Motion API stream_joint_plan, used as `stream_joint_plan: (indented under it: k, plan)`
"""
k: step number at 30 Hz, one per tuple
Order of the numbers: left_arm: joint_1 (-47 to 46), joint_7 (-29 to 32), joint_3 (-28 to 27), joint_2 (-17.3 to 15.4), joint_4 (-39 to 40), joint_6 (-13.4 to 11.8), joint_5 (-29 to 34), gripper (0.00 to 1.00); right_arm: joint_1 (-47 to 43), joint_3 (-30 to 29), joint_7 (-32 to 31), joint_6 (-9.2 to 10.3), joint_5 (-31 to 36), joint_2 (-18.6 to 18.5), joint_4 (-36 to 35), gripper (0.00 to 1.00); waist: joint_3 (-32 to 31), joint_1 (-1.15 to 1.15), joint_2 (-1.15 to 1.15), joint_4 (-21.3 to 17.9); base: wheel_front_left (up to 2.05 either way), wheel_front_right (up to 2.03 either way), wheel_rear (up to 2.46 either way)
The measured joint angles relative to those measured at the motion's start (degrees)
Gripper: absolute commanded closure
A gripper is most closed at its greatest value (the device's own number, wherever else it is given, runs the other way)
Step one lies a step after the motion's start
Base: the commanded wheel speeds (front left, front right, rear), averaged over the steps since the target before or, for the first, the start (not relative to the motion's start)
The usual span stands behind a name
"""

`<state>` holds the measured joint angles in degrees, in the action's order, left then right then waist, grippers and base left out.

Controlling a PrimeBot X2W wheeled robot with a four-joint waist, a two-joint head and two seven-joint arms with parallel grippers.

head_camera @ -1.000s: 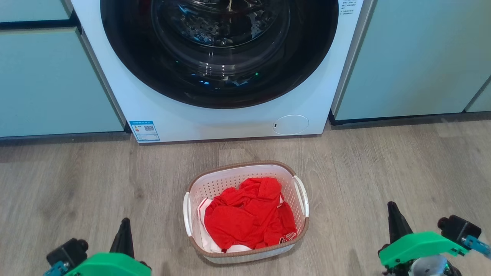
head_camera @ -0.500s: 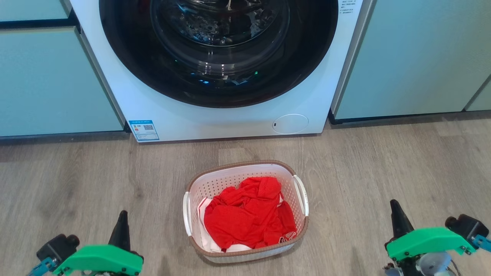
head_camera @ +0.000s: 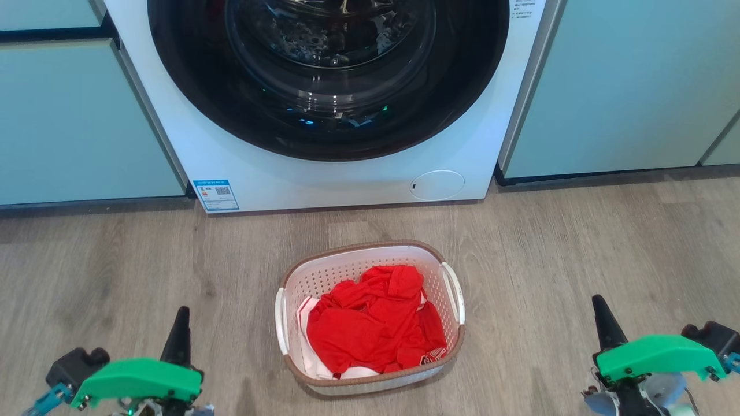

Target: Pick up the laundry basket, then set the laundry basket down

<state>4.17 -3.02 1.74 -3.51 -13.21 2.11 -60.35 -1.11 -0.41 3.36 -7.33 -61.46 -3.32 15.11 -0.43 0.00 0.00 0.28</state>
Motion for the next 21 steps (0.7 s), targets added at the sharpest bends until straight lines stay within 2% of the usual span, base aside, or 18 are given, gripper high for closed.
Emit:
stream_joint_plan:
  k: [21]
  plan:
    - [-2.9,3.1,-1.9,0.0,-0.9,2.0,-13.3,1.00,1.7,-2.0,-3.2,0.00,-13.0,-0.1,0.3,1.00,0.3,0.00,0.00,-0.1,0.00,0.00,0.00]
